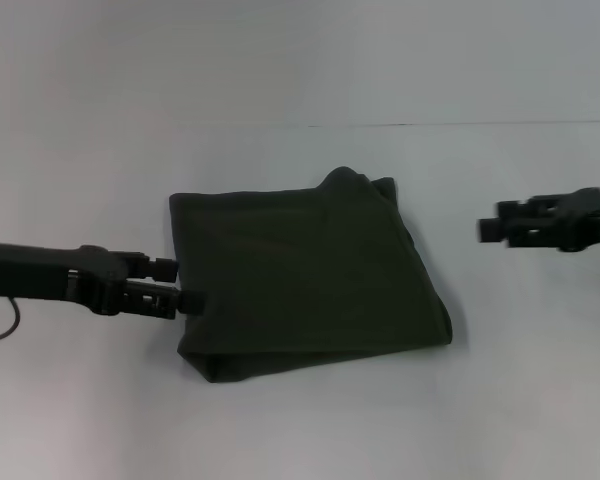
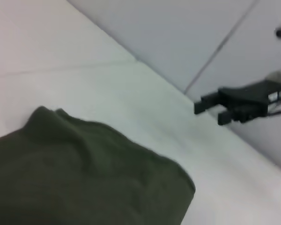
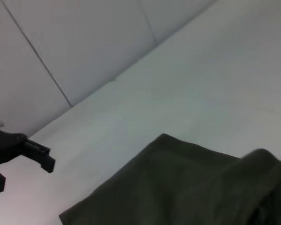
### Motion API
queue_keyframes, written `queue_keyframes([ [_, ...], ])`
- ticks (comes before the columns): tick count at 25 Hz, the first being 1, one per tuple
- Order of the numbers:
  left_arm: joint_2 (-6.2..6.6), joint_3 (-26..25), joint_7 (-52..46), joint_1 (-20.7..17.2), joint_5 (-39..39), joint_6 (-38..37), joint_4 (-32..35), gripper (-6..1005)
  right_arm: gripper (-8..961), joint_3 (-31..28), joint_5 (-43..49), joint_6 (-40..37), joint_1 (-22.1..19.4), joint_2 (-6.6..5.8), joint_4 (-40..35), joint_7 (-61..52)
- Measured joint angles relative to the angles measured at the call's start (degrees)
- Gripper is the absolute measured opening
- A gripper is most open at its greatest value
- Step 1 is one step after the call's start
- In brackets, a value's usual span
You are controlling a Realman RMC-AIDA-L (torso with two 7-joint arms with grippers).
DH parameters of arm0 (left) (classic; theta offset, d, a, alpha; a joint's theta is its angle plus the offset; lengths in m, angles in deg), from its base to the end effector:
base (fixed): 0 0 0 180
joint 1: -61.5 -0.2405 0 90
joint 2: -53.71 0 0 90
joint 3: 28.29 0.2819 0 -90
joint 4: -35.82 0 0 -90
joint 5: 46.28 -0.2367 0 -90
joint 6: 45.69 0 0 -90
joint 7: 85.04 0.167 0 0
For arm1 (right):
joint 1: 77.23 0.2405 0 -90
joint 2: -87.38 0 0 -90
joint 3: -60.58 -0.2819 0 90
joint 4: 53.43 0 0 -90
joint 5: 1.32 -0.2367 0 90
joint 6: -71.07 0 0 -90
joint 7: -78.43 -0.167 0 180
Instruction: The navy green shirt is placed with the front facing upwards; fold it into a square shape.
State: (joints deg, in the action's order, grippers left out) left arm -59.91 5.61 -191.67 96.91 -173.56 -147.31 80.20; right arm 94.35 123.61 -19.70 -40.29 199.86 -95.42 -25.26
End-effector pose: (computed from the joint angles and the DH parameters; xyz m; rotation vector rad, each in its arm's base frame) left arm -0.2806 0.3808 0.0293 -2.8006 -1.0966 -0.5279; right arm 0.2856 0.4168 0.0372 -2.6401 0.9974 0.5269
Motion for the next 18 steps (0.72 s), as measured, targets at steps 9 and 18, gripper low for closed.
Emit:
queue_keyframes([
  [9, 0.02, 3.7, -0.9, 3.9, -4.7, 1.7, 1.2, 950, 645, 5.2, 0.8, 7.5, 0.1, 6.81, -6.0, -0.4],
  [18, -0.86, 1.5, -1.1, 3.8, -3.6, 4.8, 1.2, 949, 800, 7.5, -3.1, 7.5, -0.1, 6.9, -7.0, 0.3],
])
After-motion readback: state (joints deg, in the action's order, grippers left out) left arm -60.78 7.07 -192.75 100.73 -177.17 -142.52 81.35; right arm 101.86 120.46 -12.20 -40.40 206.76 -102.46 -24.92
